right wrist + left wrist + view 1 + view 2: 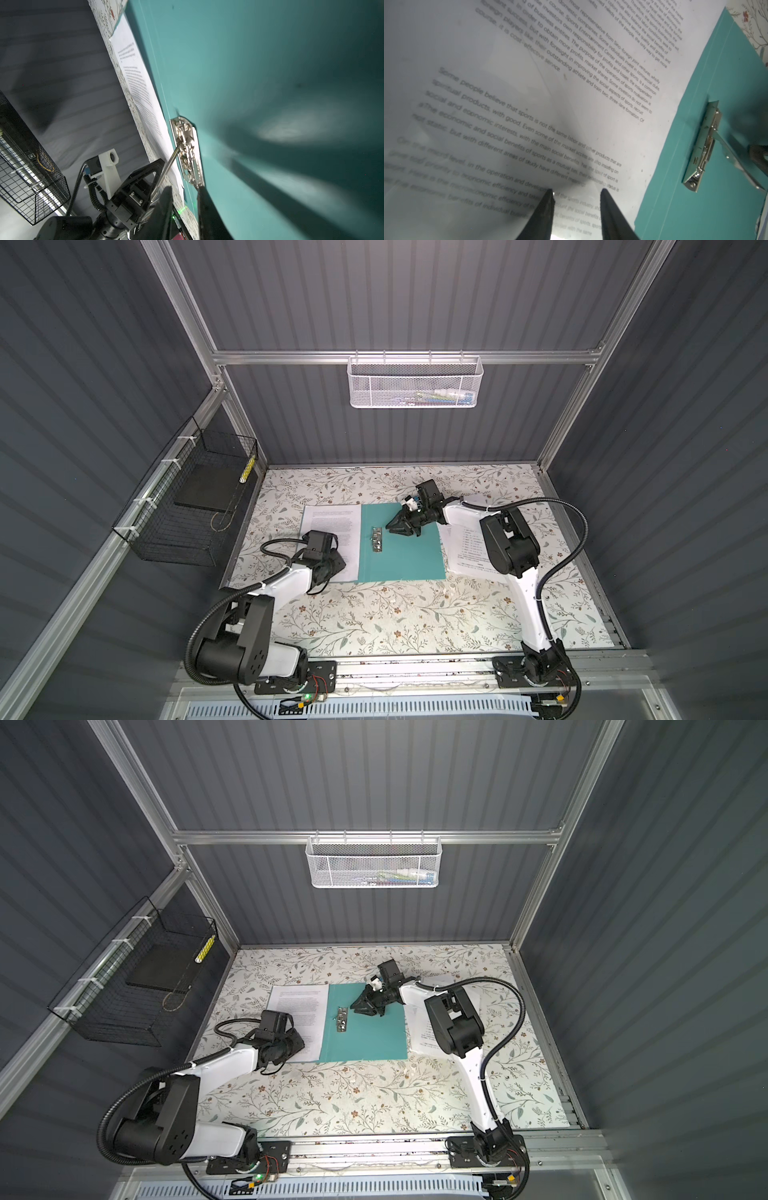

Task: Put the files into the folder

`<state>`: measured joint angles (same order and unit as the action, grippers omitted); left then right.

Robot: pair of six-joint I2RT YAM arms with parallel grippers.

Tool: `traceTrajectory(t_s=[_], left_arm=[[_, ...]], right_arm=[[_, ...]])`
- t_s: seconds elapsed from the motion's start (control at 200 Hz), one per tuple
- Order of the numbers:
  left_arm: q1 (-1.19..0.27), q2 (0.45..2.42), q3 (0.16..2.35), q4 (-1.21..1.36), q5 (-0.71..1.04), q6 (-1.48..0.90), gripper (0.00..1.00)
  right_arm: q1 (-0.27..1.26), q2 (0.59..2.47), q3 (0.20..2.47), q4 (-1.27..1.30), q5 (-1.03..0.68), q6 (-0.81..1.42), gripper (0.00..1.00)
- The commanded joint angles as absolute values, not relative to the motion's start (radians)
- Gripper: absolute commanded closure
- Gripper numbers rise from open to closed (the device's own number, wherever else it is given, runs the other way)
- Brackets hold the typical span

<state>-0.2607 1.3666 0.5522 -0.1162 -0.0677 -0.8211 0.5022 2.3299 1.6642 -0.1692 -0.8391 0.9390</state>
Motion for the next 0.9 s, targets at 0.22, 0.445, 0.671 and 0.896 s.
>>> traceTrajectory(t_s=[0.22, 0.445, 0.671, 0.896], left_arm=[[-0.276, 1.289, 0.488, -0.301, -0.131, -0.896, 0.58], [-0.276, 1.326, 0.531, -0.297, -0.113, -0.858, 0.57], [-0.276, 1.323, 0.532, -0.288, -0.11, -0.851, 0.57], [-0.276, 1.33, 0.536, -0.279, -0.101, -0.849, 0.57]], right_arm=[[0.563, 2.248, 1.649, -0.336, -0.759, 0.842, 0.8], [0.649, 2.257, 1.633, -0.328, -0.784, 0.831, 0.81], [0.675, 2.298, 1.705, -0.34, -0.831, 0.82, 0.8], [0.668, 2.38, 1.837, -0.383, -0.871, 0.819, 0.79]])
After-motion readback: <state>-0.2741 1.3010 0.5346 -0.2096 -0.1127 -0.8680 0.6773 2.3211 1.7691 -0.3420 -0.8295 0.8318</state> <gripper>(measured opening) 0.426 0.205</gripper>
